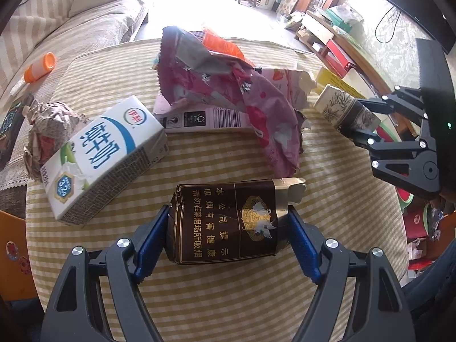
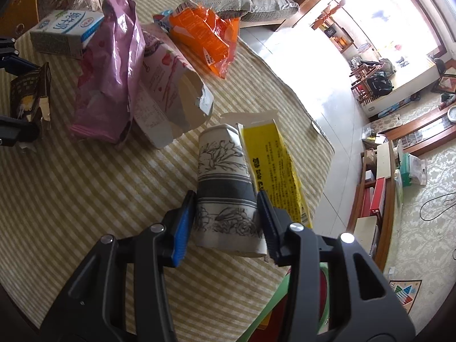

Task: Collect trash
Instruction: 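Grasp the patterned paper cup with the right tool while the left tool grasps the brown cigarette box, then carry the paper cup and cigarette box over the red bucket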

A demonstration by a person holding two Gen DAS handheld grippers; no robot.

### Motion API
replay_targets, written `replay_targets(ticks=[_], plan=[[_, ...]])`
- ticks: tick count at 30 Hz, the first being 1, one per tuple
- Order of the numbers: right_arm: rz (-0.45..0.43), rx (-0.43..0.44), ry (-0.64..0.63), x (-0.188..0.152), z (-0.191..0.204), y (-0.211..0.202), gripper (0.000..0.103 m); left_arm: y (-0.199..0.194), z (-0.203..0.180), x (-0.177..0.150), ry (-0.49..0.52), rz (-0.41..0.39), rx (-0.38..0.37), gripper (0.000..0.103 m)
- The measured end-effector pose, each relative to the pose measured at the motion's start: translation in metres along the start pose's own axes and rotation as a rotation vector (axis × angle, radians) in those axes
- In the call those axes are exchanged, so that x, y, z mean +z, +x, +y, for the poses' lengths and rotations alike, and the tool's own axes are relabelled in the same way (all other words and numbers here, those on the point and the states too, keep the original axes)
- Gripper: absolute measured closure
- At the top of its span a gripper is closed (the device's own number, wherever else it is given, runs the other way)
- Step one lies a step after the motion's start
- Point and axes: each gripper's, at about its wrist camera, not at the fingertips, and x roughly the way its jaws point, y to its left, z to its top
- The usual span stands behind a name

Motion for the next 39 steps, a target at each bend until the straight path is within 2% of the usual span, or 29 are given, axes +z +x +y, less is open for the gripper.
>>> replay_targets(ticks=[5, 8, 11, 15, 18, 20, 30, 35, 39], plan=[[-0.063, 0.104, 0.118, -0.004, -0.012, -0.022, 0.06, -0.008, 0.002, -0.004, -0.007, -0.01, -0.004, 0.028], [-0.106, 0.144, 0.113, -0.008, -0.01, -0.03, 0.06, -0.011, 0.003, -0.005, -0.007, -0.009, -0.008, 0.028], [-0.089, 0.085, 0.011, -0.013, 0.01, -0.027, 0.06, -0.014, 0.003, -0.009, -0.003, -0.012, -0.012, 0.028], [-0.063, -0.051, -0.159, -0.021, 0.043, -0.022, 0.06, -0.015, 0.0, -0.008, -0.003, -0.014, -0.016, 0.028], [-0.073, -0.098, -0.206, -0.021, 0.054, -0.026, 0.06, -0.018, 0.0, -0.008, -0.005, -0.018, -0.018, 0.028], [-0.091, -0.1, -0.206, -0.019, 0.056, -0.034, 0.06, -0.021, 0.001, -0.008, -0.008, -0.026, -0.02, 0.028], [-0.18, -0.094, -0.079, -0.02, 0.031, -0.082, 0.06, -0.048, 0.0, 0.0, -0.017, -0.077, -0.014, 0.028], [-0.217, -0.07, 0.049, -0.03, 0.001, -0.108, 0.06, -0.065, -0.01, 0.009, 0.002, -0.111, -0.013, 0.028], [-0.215, -0.051, 0.17, -0.044, -0.026, -0.121, 0.06, -0.075, -0.028, 0.021, 0.036, -0.128, -0.02, 0.028]])
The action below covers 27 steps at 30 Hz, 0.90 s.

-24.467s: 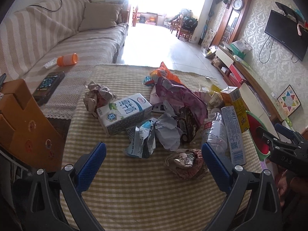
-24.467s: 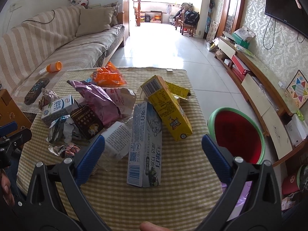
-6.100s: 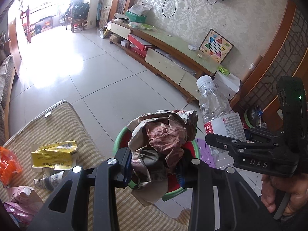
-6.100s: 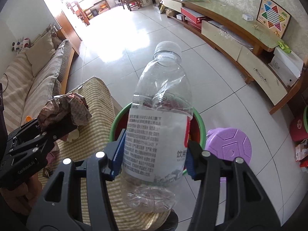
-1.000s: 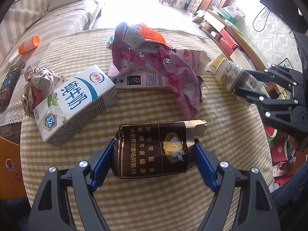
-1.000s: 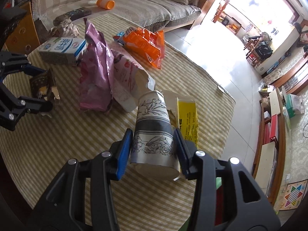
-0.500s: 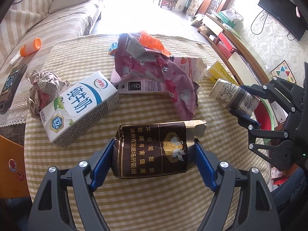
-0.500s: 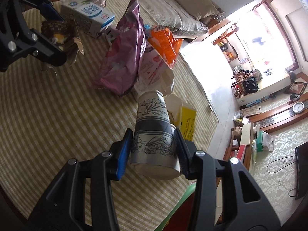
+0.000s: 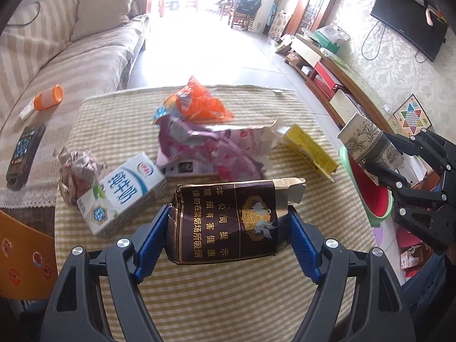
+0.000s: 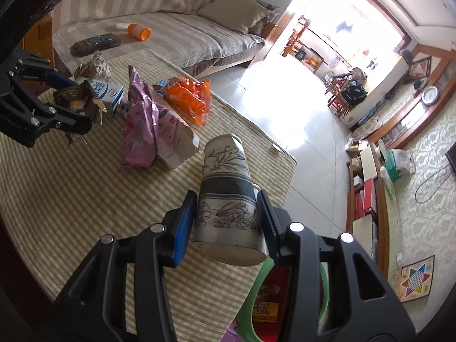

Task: Collect trash
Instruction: 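Carry the paper cup and cigarette box over the red bucket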

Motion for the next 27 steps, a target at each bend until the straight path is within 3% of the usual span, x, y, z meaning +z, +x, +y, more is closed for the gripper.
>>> replay_targets(ticks=[15, 27], plan=[[0.046, -0.103, 0.477, -0.064, -0.129, -0.04, 0.06, -0.003, -0.128, 0.054, 0.211, -0.041, -0.113, 0.028], [0.064, -0.167, 0.725, -0.124, -0.187, -0.055, 0.06, 0.018, -0.247, 0.074, 0.392, -0.037, -0.217, 0.028]])
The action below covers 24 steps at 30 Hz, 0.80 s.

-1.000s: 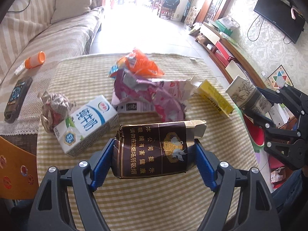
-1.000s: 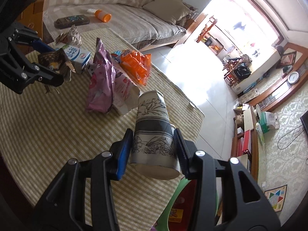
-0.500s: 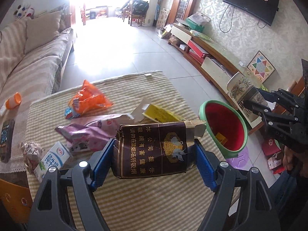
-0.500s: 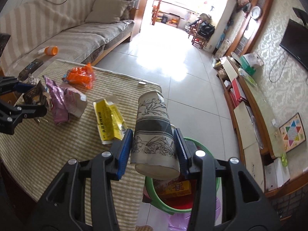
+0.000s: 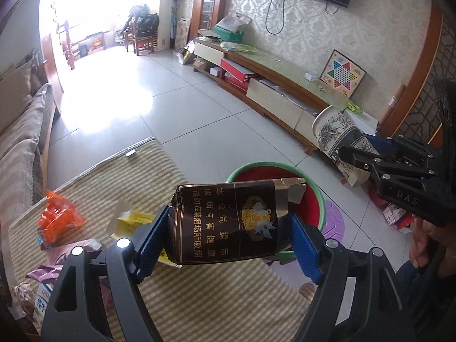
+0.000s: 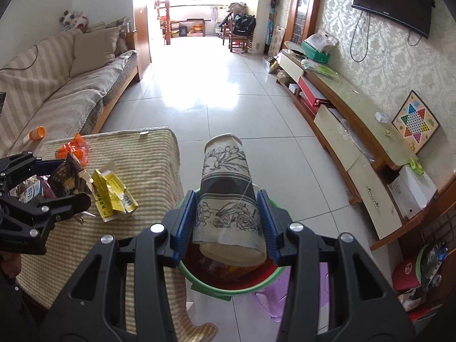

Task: Collect trash
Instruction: 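Carry the paper cup and cigarette box over the red bucket, then open both tools to drop the cigarette box and cup into the bucket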

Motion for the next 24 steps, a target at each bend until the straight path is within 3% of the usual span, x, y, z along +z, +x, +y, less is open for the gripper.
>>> replay_targets(ticks=[8, 14, 24], plan=[[0.079, -0.026, 0.134, -0.01, -0.035, 0.028, 0.06, 0.033, -0.027, 0.02, 0.038, 0.022, -0.041, 0.028], [0.124, 0.013, 0.26, -0.015, -0.057, 0.041, 0.06, 0.061, -0.043, 0.028, 0.045, 0.05, -0.072, 0.028], [0.142, 0.039, 0.298, -0.011, -0.063, 0.048, 0.06, 0.093, -0.072, 0.026, 0.073, 0.102, -0.093, 0.028]])
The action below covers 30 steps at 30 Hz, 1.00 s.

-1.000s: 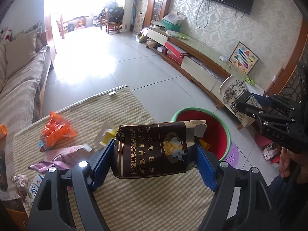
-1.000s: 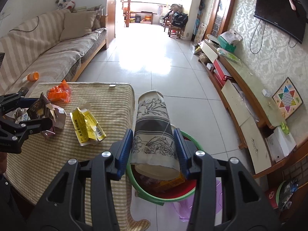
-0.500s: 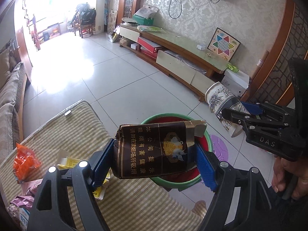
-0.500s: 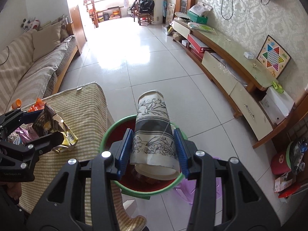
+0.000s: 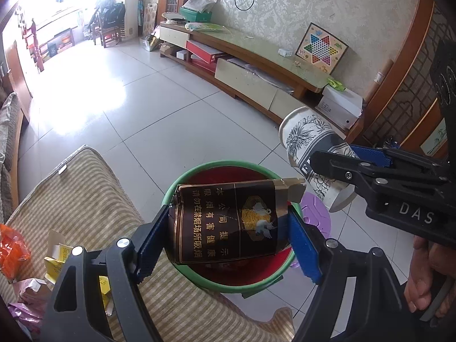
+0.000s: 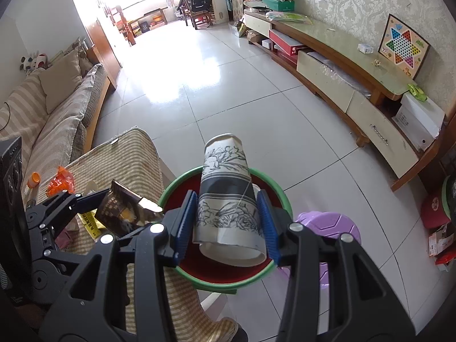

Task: Collect trash
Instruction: 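Open both tools to drop the cigarette box and cup into the bucket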

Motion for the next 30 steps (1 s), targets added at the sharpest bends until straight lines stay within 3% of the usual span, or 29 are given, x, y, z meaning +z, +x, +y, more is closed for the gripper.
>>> replay_targets(ticks=[11, 17, 24, 25, 28, 30], plan=[[0.009, 0.019, 0.03, 0.002, -0.005, 0.003, 0.06, 0.009, -0.001, 0.005, -0.024, 0.008, -0.022, 0.027], [0.012, 0.021, 0.03, 0.002, -0.005, 0.003, 0.06, 0.008, 0.004, 0.005, -0.048, 0.005, -0.025, 0.008], [0.016, 0.022, 0.0, 0.004, 0.003, 0.004, 0.06, -0.005, 0.026, -0.002, -0.048, 0.002, 0.092, 0.008], [0.017, 0.016, -0.007, 0.005, 0.005, 0.004, 0.058, -0.008, 0.03, -0.004, -0.053, 0.002, 0.104, 0.008], [0.01, 0.005, -0.016, 0.004, 0.009, 0.003, 0.033, -0.018, 0.044, -0.009, -0.083, -0.004, 0.118, 0.008], [-0.001, -0.004, -0.031, 0.004, 0.013, 0.001, 0.027, -0.027, 0.054, -0.015, -0.1, -0.014, 0.13, 0.008]])
